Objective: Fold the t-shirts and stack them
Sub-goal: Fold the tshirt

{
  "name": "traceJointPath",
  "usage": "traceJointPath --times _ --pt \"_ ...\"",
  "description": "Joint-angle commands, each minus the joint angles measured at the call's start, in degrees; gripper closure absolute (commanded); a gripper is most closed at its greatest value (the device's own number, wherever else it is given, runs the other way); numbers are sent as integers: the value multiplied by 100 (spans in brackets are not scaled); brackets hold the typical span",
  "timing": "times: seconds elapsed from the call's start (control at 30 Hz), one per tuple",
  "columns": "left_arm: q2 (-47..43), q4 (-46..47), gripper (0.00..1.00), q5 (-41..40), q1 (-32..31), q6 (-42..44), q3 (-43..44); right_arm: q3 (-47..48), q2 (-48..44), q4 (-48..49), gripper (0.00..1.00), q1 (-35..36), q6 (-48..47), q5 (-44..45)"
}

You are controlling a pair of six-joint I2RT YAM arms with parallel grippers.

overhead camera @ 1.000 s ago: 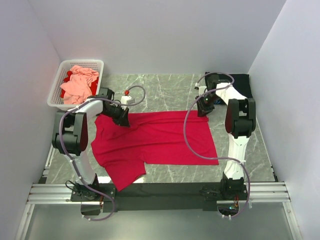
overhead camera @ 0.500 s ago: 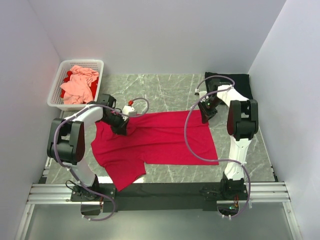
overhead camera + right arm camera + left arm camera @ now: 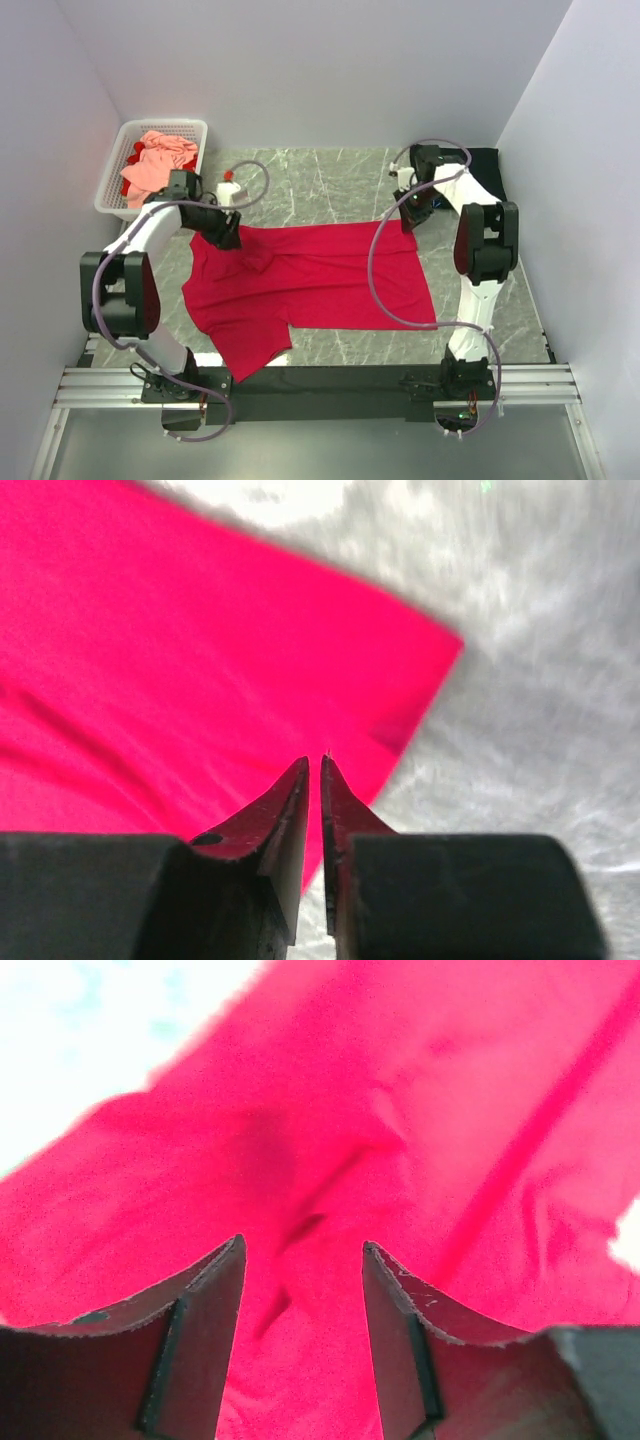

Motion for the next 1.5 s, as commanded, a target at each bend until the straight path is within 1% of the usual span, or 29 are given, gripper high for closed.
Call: traceJointPath --times 0.0,0.1,0.17,0.23,0.27,0.33,0.37,0.43,0.5,0.6,0.63,0.67,0.77,0.8,0.87,0.9,0.93,1.0,1.17,1.23,1.3,1.33,1.37,1.4,1.47 --pt "-139 932 45 -504 84 -1256 -33 298 -51 303 86 385 478 250" --pt "81 1223 55 -1007 101 -1722 -104 464 283 269 87 622 637 549" --pt "239 1416 61 -1376 110 -1978 -174 553 442 234 90 710 690 724" --pt "353 1478 64 -1526 101 -2153 -192 649 644 172 91 816 743 892" --pt "415 1479 65 -1762 93 -2206 -175 667 758 137 91 851 743 962" --pt "607 1400 66 -1851 93 -2312 -78 746 873 49 92 887 769 1164" --pt "687 1399 68 -2052 75 -2347 -52 790 986 14 92 887 769 1217" --pt "942 1250 69 -2063 75 -2365 80 887 1101 -109 92 860 804 1463" --pt "1144 1294 69 -2238 31 -2418 115 1106 1242 -196 93 825 839 1604" --pt "1468 1329 69 -2440 -48 -2462 273 1650 1549 -442 93 667 883 1683" --pt "1566 1286 69 -2406 -65 -2514 456 1843 1654 -539 93 580 892 1692" --pt "1645 1294 69 -2379 -92 -2558 554 2272 1873 -636 93 544 901 1701" --pt "1935 1399 68 -2432 -127 -2725 914 2907 2295 -935 93 421 883 1684" --pt "2101 1408 67 -2432 -136 -2743 1020 3291 2384 -1040 92 386 883 1692" --pt "2286 1443 67 -2519 -136 -2839 1380 3767 2603 -1093 92 351 892 1710" --pt "2522 1435 67 -2555 -136 -2866 1520 3866 2648 -1076 92 368 910 1710" --pt "2655 1408 68 -2685 -136 -2910 1818 3928 2675 -1033 92 368 927 1718" --pt "2988 1408 68 -2792 -118 -2936 2092 3893 2623 -788 91 377 971 1701" --pt "3473 1347 67 -3047 -48 -2708 2900 3489 2394 -391 89 386 1015 1508" --pt "3684 1224 64 -3047 -4 -2621 3242 3497 2394 -347 85 403 1015 1394" --pt "3755 1101 59 -2802 49 -2507 3472 3454 2315 -224 80 421 1085 1376" --pt "3720 1092 55 -2679 57 -2462 3490 3454 2236 -197 79 412 1094 1341" --pt "3668 1092 53 -2565 57 -2427 3482 3419 2183 -154 77 412 1112 1323" --pt "3485 1092 51 -2207 57 -2348 3403 3384 2087 -40 73 421 1147 1306" --pt "3229 1109 48 -1880 57 -2321 3280 3235 1711 75 69 412 1130 1166"
